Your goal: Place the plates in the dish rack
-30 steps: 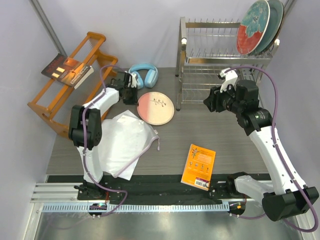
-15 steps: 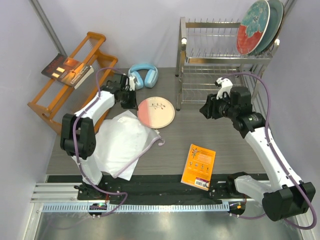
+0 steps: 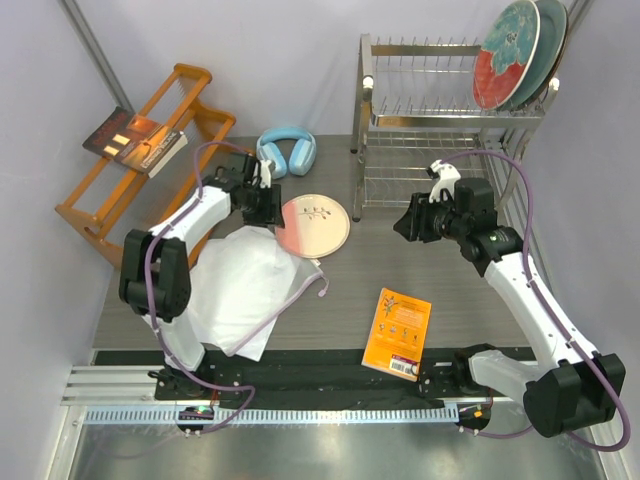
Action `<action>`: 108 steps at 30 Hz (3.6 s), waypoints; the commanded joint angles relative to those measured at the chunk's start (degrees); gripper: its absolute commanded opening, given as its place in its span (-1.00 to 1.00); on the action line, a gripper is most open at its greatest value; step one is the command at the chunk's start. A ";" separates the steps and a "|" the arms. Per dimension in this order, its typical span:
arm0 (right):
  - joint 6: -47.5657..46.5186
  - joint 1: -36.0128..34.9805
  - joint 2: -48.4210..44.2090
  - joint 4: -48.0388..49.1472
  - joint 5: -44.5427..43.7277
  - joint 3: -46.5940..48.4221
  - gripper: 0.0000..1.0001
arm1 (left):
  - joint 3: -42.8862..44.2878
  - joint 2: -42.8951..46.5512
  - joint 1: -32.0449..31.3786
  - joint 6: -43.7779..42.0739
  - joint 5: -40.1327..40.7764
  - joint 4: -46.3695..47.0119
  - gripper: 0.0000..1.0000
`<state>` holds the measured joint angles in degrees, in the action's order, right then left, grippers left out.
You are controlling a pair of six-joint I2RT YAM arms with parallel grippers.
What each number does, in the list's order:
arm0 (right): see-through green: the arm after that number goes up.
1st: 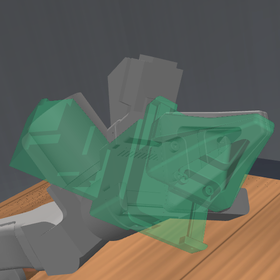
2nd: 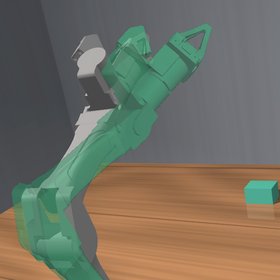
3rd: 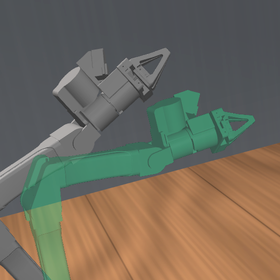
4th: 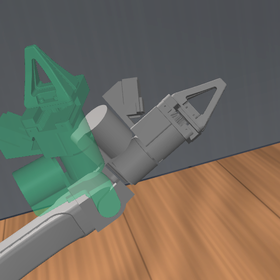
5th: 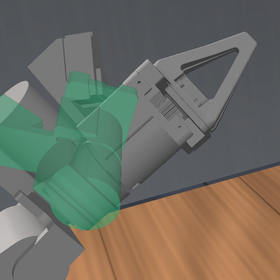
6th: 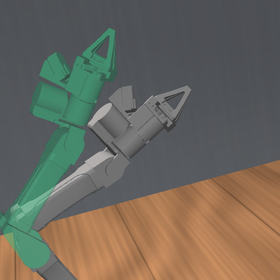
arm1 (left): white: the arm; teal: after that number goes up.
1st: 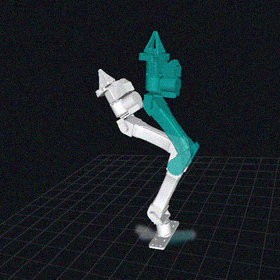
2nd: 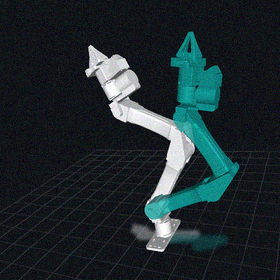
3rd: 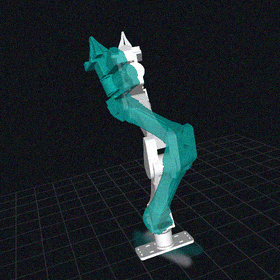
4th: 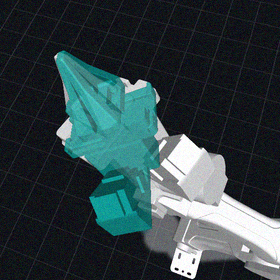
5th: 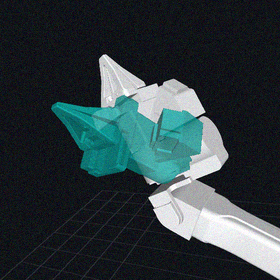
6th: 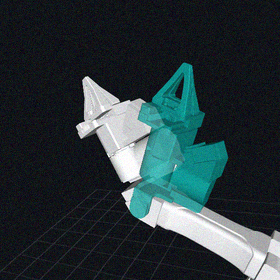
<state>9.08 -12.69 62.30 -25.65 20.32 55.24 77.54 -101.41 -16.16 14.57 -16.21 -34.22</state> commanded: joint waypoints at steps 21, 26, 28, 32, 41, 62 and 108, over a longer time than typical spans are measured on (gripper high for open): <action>-0.64 -0.23 -1.13 2.45 -1.68 -1.28 -0.03 | 10.89 -18.75 1.04 1.69 -2.42 1.78 -0.74; -0.64 -0.41 -0.78 2.88 -1.60 -1.28 -0.03 | 5.10 -14.19 3.33 2.48 -6.72 2.05 -1.00; -0.47 -0.32 -0.52 3.15 -1.51 -1.28 -0.03 | 2.90 -11.99 4.81 3.09 -8.30 3.88 -1.00; 0.15 -0.32 0.36 3.94 -1.24 -1.54 -0.03 | 3.49 -8.29 7.28 3.45 -20.30 5.47 -1.00; 3.83 -0.23 2.73 6.31 1.13 -3.47 -0.04 | 2.62 -7.84 8.17 6.18 -39.51 7.85 -1.00; 18.69 0.82 19.43 30.55 10.27 -18.50 0.22 | 1.04 -6.79 8.17 0.29 -43.83 -2.08 -1.00; 32.23 1.79 49.67 56.24 20.73 -18.68 -0.35 | 12.20 -33.33 1.40 -1.73 -35.12 2.32 -0.99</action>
<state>41.89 -9.74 109.62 41.87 39.20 37.76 90.02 -131.52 -12.95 16.10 -54.70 -29.32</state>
